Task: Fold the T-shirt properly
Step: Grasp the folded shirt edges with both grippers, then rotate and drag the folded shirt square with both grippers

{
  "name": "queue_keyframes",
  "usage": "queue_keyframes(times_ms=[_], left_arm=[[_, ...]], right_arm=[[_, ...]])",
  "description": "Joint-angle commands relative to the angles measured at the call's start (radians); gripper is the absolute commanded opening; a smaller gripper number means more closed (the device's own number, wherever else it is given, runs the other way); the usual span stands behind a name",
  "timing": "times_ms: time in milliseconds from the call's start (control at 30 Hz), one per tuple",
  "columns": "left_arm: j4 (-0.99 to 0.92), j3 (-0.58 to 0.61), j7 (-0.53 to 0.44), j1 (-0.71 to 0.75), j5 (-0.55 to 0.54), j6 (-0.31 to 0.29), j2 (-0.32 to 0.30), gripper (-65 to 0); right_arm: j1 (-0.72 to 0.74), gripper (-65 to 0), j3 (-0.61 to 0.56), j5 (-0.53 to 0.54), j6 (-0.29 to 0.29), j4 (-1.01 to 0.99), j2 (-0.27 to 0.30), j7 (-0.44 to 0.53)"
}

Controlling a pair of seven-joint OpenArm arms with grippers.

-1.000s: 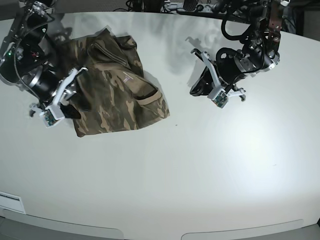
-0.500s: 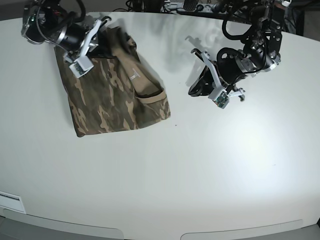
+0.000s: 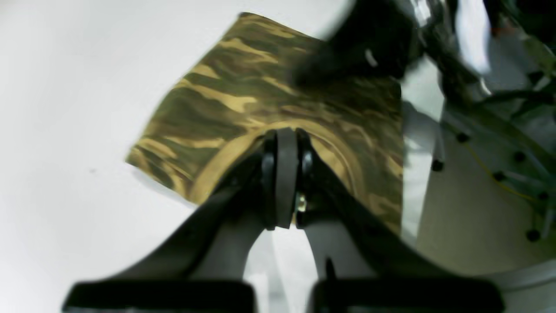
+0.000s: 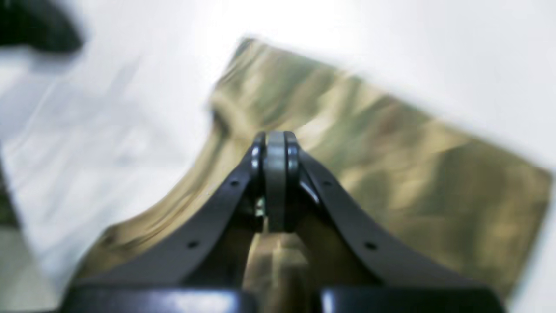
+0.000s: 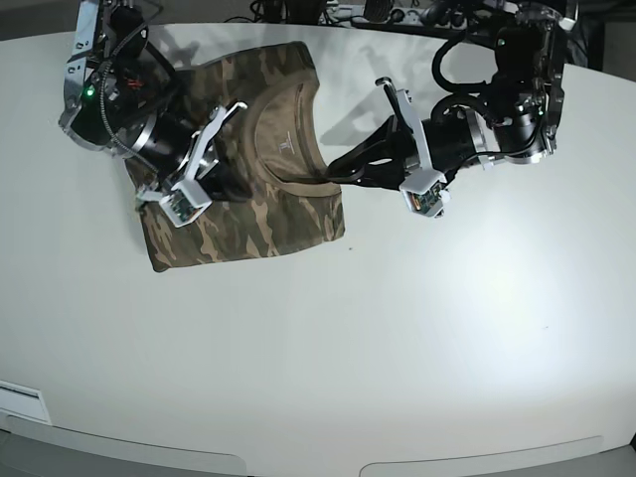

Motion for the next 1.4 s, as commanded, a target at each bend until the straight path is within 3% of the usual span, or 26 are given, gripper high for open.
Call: queue_keyframes(times_ms=[0, 100, 267, 400, 600, 767, 900, 1133, 1367], left_arm=[[0.015, 0.013, -0.020, -0.006, -0.031, -0.007, 0.007, -65.0], [0.015, 0.093, -0.008, -0.006, 0.005, -0.007, 0.034, -65.0], [0.015, 0.309, -0.009, -0.007, 0.191, -0.006, 0.053, -65.0], [0.014, 0.431, -0.039, -0.006, 0.346, 0.052, 0.064, -65.0], [-0.007, 0.481, -0.054, -0.006, 0.430, 0.083, 0.066, -65.0], [-0.135, 0.481, -0.072, -0.062, 0.454, 0.083, 0.061, -65.0], [-0.309, 0.482, -0.097, -0.166, 0.453, 0.082, 0.037, -65.0], [-0.599, 0.482, -0.175, -0.349, 0.454, 0.053, -0.010, -65.0], [-0.747, 0.482, -0.325, -0.537, 0.515, 0.053, -0.014, -65.0]], right_arm=[[0.029, -65.0, 0.019, 0.017, 0.005, 0.014, 0.021, 0.043], [0.079, -65.0, 0.034, -0.031, 0.005, -0.016, 0.071, 0.084], [0.189, -65.0, 0.034, -0.060, 0.005, -0.234, 0.151, 0.184], [0.324, -65.0, 0.026, -0.060, 0.005, -0.425, 0.198, 0.197], [0.515, -65.0, -0.089, -0.068, 0.005, -0.711, 0.235, 0.198], [0.571, -65.0, -0.176, -0.143, 0.005, -0.922, 0.242, 0.262], [0.570, -65.0, -0.175, -0.113, 0.005, -0.933, 0.275, 0.222], [0.512, -65.0, -0.156, 0.068, 0.005, -0.919, 0.383, 0.102], [0.335, -65.0, 0.050, 0.242, 0.005, -0.848, 0.392, 0.008]])
